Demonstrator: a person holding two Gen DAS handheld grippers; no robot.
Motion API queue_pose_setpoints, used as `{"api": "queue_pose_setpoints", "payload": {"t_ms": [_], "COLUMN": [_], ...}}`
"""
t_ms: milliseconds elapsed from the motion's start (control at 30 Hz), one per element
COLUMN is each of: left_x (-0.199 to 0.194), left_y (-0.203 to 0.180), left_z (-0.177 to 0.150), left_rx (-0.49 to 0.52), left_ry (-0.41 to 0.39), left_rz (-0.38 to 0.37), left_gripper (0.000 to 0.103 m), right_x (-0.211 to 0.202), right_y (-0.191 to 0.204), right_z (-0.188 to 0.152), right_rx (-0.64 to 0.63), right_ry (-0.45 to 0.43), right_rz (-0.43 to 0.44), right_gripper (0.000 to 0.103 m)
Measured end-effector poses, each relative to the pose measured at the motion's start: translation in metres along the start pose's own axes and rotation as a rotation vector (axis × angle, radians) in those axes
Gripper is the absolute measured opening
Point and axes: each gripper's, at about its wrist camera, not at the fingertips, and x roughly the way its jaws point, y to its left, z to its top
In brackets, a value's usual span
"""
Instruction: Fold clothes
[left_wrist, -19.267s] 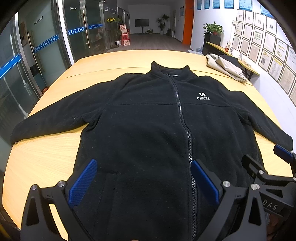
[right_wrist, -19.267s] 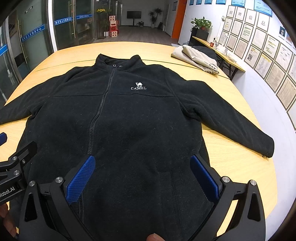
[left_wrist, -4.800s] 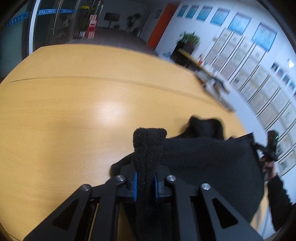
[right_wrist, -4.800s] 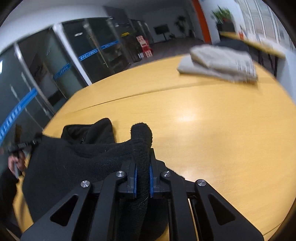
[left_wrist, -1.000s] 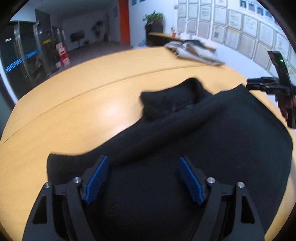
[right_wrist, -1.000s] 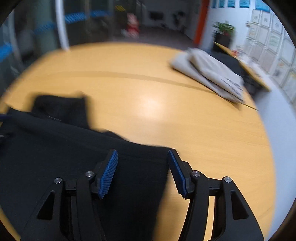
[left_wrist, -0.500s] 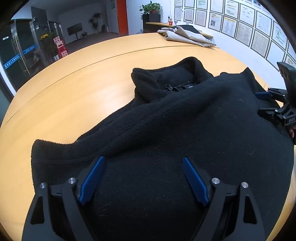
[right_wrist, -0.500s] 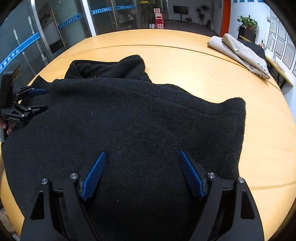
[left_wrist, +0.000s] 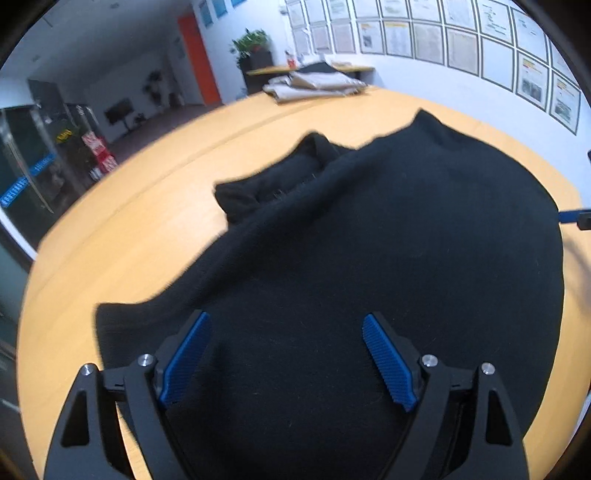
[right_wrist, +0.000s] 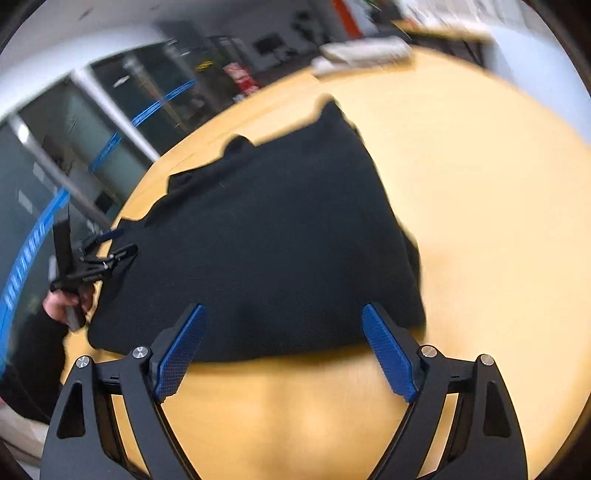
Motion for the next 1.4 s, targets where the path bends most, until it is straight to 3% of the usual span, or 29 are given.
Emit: {"api": "queue_pose_setpoints", "payload": {"t_ms": [133, 233, 333, 400, 633, 667, 700, 933, 1067, 1200, 1300, 1400], "left_x": [0.014, 0.016, 0.019, 0.023, 0.002, 0.001, 0.001, -0.002, -0.003, 0.000, 0.004, 0.005], "left_y": [0.013, 0.008, 0.001, -0.001, -0.003, -0.003, -0.003, -0.001, -0.007, -0.019, -0.023, -0.026], "left_z": [-0.003, -0.007, -0.008, -0.005, -0.021, -0.021, -0.021, -0.019, -0.020, -0.018, -0.018, -0.021], "left_rx": [-0.087, -0.087, -0.067, -0.063, -0.047, -0.050, -0.055, -0.050, -0.029, 0.006, 0.002, -0.003], "left_ry": [0.012, -0.007, -0.012, -0.013, -0.014, -0.014, -0.014, -0.026, -0.050, -0.066, -0.065, -0.081], "left_rz": [-0.083, -0.081, -0.065, -0.068, -0.081, -0.081, -0.081, -0.106, -0.131, -0.148, -0.135, -0.134], "left_gripper": [0.092, 0.093, 0.094, 0.094, 0.094, 0.094, 0.094, 0.093, 0.094, 0.096, 0.098, 0.099], "right_x": [0.005, 0.005, 0.008, 0.011, 0.024, 0.025, 0.027, 0.010, -0.025, -0.064, -0.077, -0.073], "right_y": [-0.007, -0.008, -0.017, -0.022, -0.012, -0.010, -0.011, -0.017, -0.014, 0.009, 0.071, 0.153], "right_z": [-0.015, -0.015, -0.008, 0.000, 0.013, 0.013, 0.012, 0.016, 0.034, 0.046, 0.043, 0.017], "right_rx": [0.127, 0.173, 0.248, 0.294, 0.344, 0.341, 0.343, 0.349, 0.280, 0.102, -0.133, -0.395], "right_ry": [0.020, 0.005, -0.055, -0.111, -0.216, -0.220, -0.223, -0.258, -0.326, -0.391, -0.419, -0.391], "right_rz": [-0.081, -0.107, -0.075, -0.050, -0.071, -0.093, -0.105, -0.114, -0.172, -0.237, -0.208, -0.067], "right_gripper": [0.089, 0.090, 0.094, 0.103, 0.103, 0.089, 0.059, 0.035, 0.033, 0.032, 0.032, 0.032]}}
